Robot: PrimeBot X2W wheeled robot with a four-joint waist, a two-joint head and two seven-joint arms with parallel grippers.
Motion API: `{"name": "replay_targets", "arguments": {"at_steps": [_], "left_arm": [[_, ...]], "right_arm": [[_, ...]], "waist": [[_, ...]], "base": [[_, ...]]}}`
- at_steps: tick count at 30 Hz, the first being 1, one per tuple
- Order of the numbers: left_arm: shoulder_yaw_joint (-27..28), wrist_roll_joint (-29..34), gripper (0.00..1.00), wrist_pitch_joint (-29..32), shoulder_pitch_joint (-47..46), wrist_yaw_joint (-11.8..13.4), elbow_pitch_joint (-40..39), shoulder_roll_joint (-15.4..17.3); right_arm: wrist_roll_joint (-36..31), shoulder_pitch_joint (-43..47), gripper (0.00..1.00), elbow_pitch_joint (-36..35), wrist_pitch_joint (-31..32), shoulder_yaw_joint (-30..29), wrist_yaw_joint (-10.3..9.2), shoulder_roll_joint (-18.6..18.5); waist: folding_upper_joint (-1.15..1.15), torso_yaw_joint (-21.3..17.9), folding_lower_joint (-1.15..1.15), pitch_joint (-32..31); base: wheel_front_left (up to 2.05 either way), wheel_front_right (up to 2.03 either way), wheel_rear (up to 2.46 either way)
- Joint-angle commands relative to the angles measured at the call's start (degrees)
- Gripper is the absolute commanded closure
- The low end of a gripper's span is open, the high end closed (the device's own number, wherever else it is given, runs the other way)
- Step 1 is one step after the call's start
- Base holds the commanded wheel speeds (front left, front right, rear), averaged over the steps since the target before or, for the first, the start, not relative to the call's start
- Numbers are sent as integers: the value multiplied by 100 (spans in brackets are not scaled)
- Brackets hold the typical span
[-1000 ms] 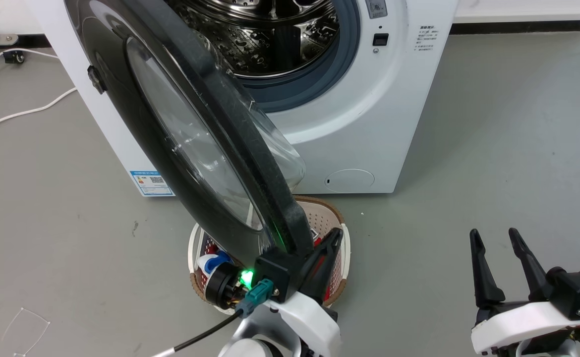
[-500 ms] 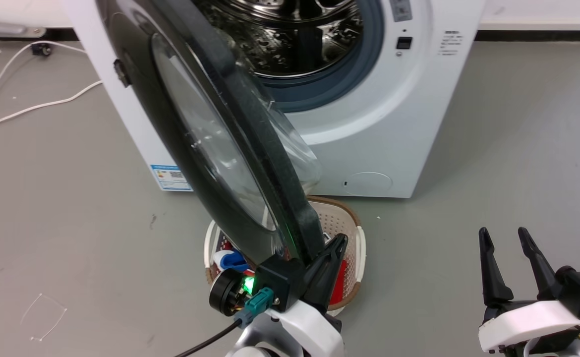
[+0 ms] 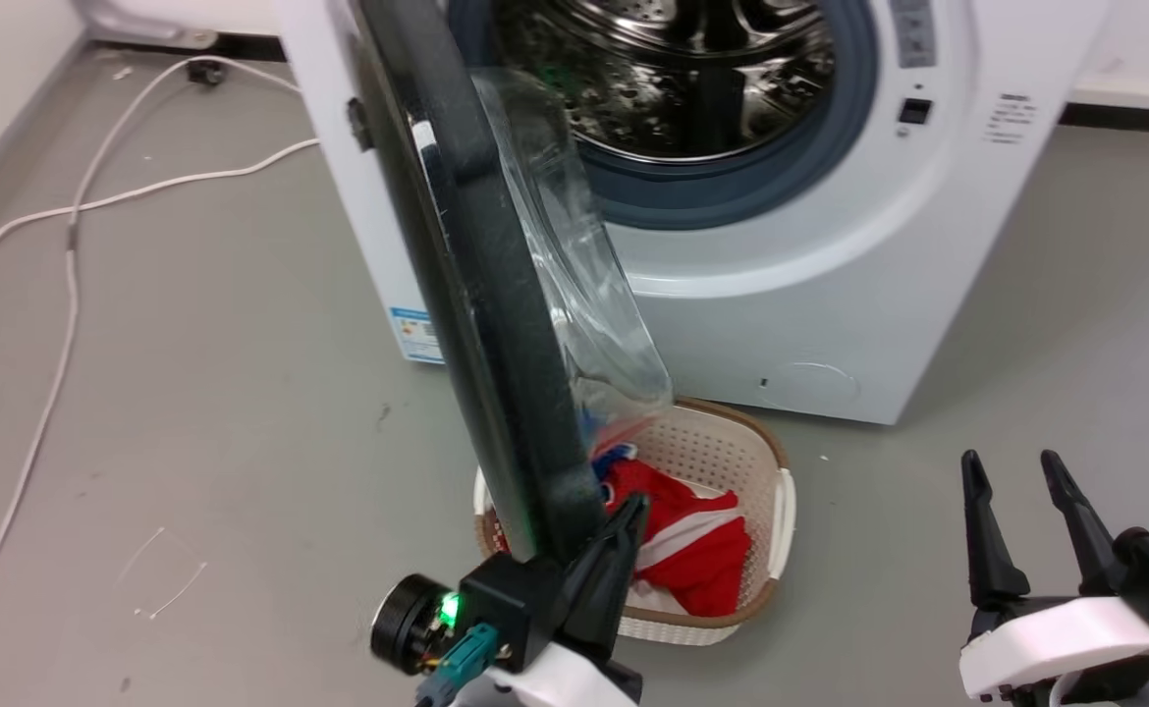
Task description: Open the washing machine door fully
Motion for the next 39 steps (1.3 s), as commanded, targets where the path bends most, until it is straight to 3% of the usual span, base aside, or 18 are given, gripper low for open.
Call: {"name": "replay_targets", "arguments": {"at_steps": [1, 14, 24, 29, 39], "left_arm": [[89, 21, 100, 4, 98, 102, -65, 93], [339, 184, 100, -217, 443, 545, -708, 255], [1027, 49, 100, -537, 623, 991, -830, 364], [1504, -201, 100, -640, 453, 1024, -776, 506], [2626, -879, 100, -966, -70, 820, -183, 919]], "right_arm": [[-27, 87, 0, -45, 15, -12, -1, 10], [-267, 126, 0, -382, 93, -79, -1, 9], [-468, 7, 0, -645, 198, 48, -1, 9], [-654, -101, 0, -765, 219, 191, -1, 8], [-653, -326, 0, -919, 249, 408, -1, -181]], "waist": [[0, 171, 0, -15], [0, 1083, 0, 109], [0, 1509, 0, 292], [0, 1513, 0, 439], [0, 1326, 0, 894]], "base": [[0, 0, 0], [0, 0, 0], [0, 0, 0], [0, 0, 0], [0, 0, 0]]}}
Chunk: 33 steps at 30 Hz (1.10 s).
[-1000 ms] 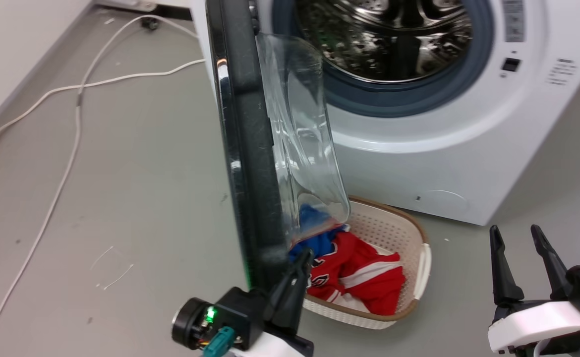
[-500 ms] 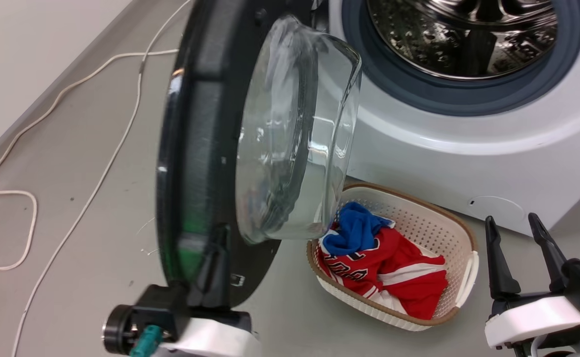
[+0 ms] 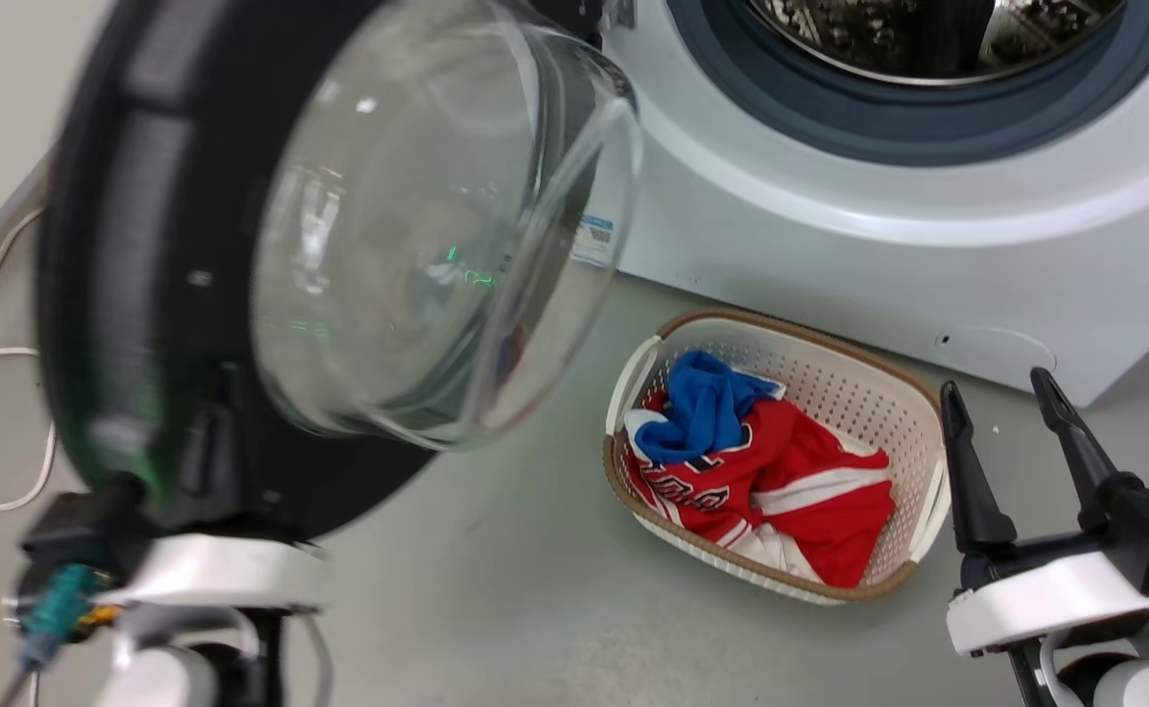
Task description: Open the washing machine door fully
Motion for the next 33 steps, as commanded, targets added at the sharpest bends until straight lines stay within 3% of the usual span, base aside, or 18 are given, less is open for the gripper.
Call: {"name": "replay_targets", "arguments": {"at_steps": [1, 12, 17, 27, 33], "left_arm": [[276, -82, 100, -71, -152, -13, 218, 202], [1355, -609, 100, -470, -622, -385, 1175, 879], [1571, -731, 100, -542, -772, -582, 1667, 1085], [1671, -714, 100, -625, -921, -638, 2263, 1157], [1548, -522, 100, -674, -611, -619, 2310, 1037]], "right_arm": [[-30, -121, 0, -48, -26, 67, -1, -65], [14, -309, 0, -83, -128, 93, -1, -78], [-29, -370, 0, -59, -198, 165, -1, -68], [35, -256, 0, 6, -225, 175, -1, -2], [224, -119, 0, 188, -282, 170, -1, 76]], "waist": [[0, -83, 0, 150], [0, -284, 0, 412], [0, -386, 0, 386], [0, -459, 0, 186], [0, -561, 0, -218]], "base": [[0, 0, 0], [0, 0, 0], [0, 0, 0], [0, 0, 0], [0, 0, 0]]}}
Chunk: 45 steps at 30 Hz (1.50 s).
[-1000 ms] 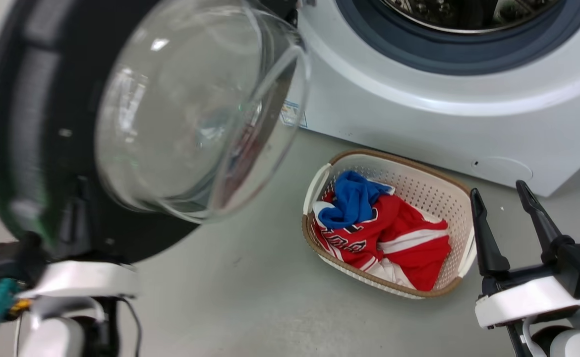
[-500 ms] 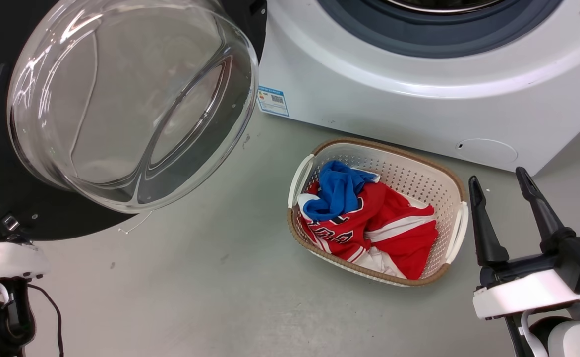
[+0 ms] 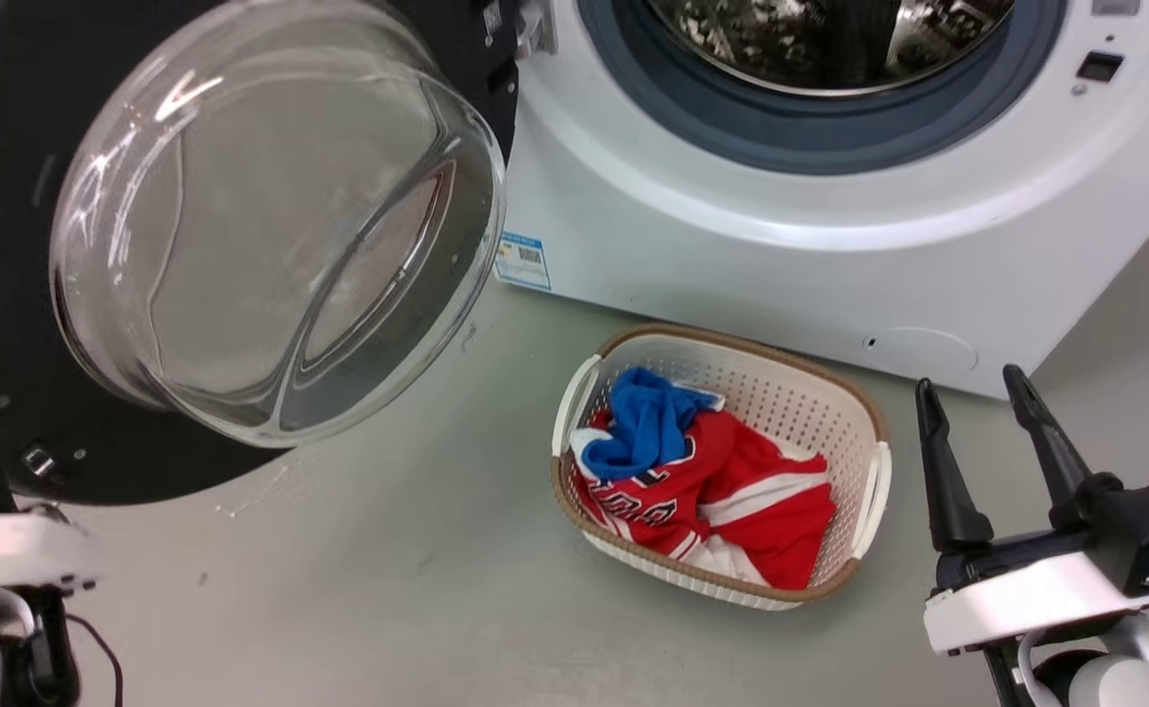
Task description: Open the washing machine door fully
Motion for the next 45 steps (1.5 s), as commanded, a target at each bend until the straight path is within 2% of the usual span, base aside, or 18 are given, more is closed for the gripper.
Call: {"name": "replay_targets", "arguments": {"at_steps": [1, 8, 13, 21, 27, 28, 29, 30, 31, 32, 33, 45], "left_arm": [[11, 76, 100, -27, 151, 43, -81, -25], [-123, 445, 100, -54, 903, 299, -847, -333], [-515, 687, 100, -7, 1404, 444, -1371, -624], [-1450, 868, 100, 222, 1461, 126, -1525, -950], [-1785, 890, 100, 143, 1063, -125, -1187, -1117], [-1812, 893, 91, 135, 1004, -161, -1128, -1133], [-1843, 911, 73, 129, 948, -185, -1068, -1131], [-1867, 925, 67, 126, 898, -211, -1013, -1116], [-1899, 943, 55, 140, 844, -231, -955, -1101], [-1931, 966, 25, 143, 788, -246, -914, -1091], [-1971, 1006, 0, 184, 754, -259, -860, -1057], [-2095, 1179, 0, 319, 578, -119, -636, -986]], "right_arm": [[30, 55, 0, 37, -34, 7, -1, 23], [86, 213, 0, 244, -89, -15, -1, 69], [108, 275, 0, 356, -108, -10, -1, 74], [208, 335, 0, 533, -134, -67, -1, 77], [232, 254, 0, 605, -109, -26, -1, 76], [238, 249, 0, 621, -103, -24, -1, 76], [239, 243, 0, 633, -100, -16, -1, 77], [234, 239, 0, 647, -92, 2, -1, 78], [253, 246, 0, 656, -89, -24, -1, 77], [260, 249, 0, 675, -73, -35, -1, 76], [266, 249, 0, 682, -69, -26, -1, 77], [309, 306, 0, 746, -116, 42, -1, 77]], "waist": [[0, -63, 0, -152], [0, -277, 0, -515], [0, -493, 0, -662], [0, -908, 0, -763], [0, -1335, 0, -788], [0, -1406, 0, -794], [0, -1477, 0, -805], [0, -1550, 0, -813], [0, -1610, 0, -815], [0, -1667, 0, -818], [0, -1719, 0, -822], [0, -2023, 0, -907]], "base": [[0, 0, 0], [0, 0, 0], [0, 0, 0], [0, 0, 0], [0, 0, 0], [0, 0, 0], [0, 0, 0], [0, 0, 0], [0, 0, 0], [0, 0, 0], [0, 0, 0], [0, 0, 0]]}}
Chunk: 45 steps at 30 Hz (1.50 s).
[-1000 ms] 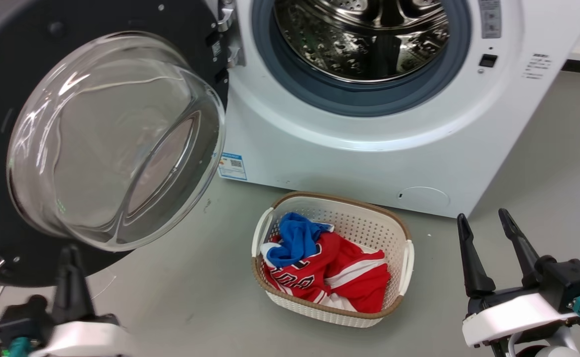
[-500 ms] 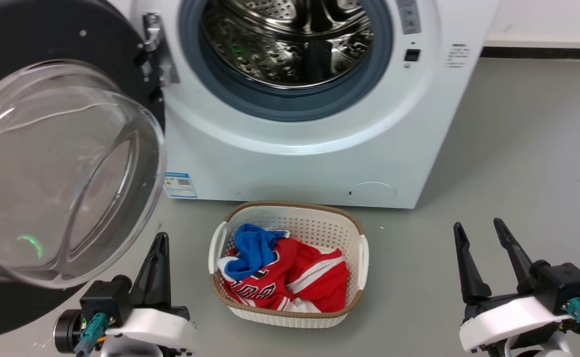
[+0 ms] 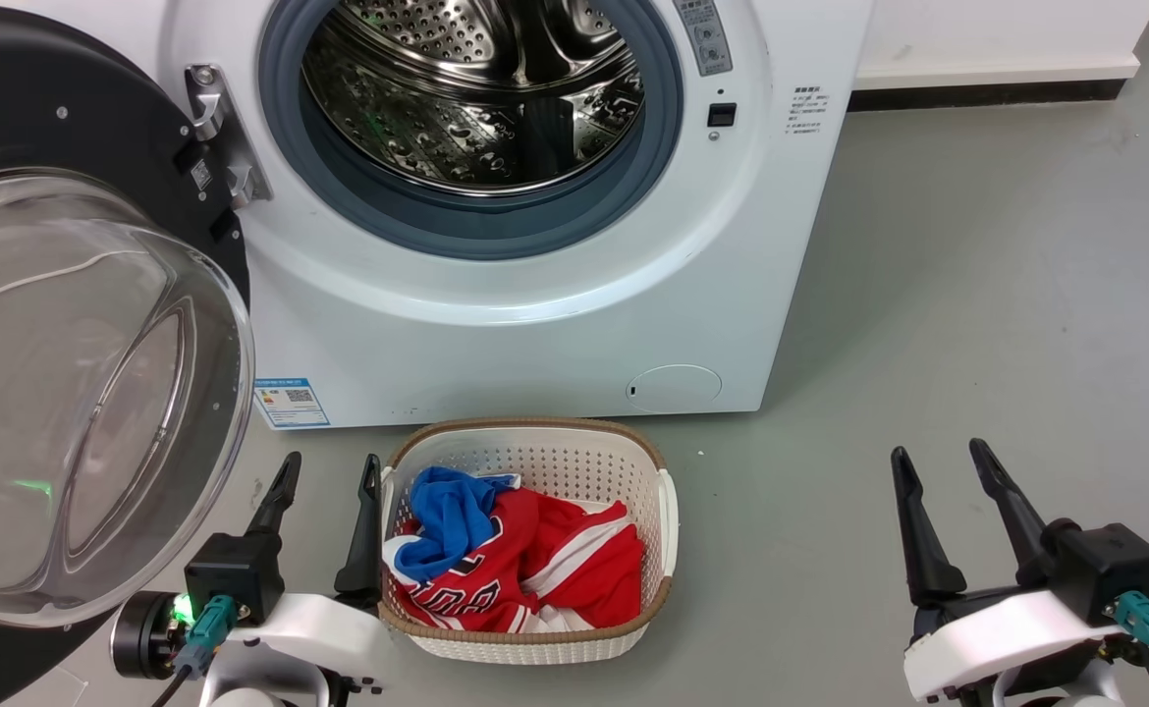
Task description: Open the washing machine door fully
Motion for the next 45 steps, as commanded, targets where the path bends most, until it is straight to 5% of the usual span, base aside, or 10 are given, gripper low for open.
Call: {"name": "replay_targets", "arguments": {"at_steps": [1, 31, 32, 45], "left_arm": [[8, -3, 0, 1, -51, 28, 11, -2], [-63, -180, 0, 2, -63, 74, 124, 9], [-52, -167, 100, -18, -20, 73, 130, 3], [251, -1293, 100, 245, -5, -172, 278, -194]], "right_arm": [[16, 12, 0, 6, -28, 33, -1, 14], [47, 37, 0, 85, -77, 60, -1, 14], [43, 4, 100, 108, -49, 65, 0, 0], [1436, -60, 100, 340, 77, 46, 0, -79]], "waist": [[0, -24, 0, -3], [0, 33, 0, -46], [0, 32, 0, -47], [0, 49, 0, -60]], "base": [[0, 0, 0], [0, 0, 0], [0, 0, 0], [0, 0, 0]]}}
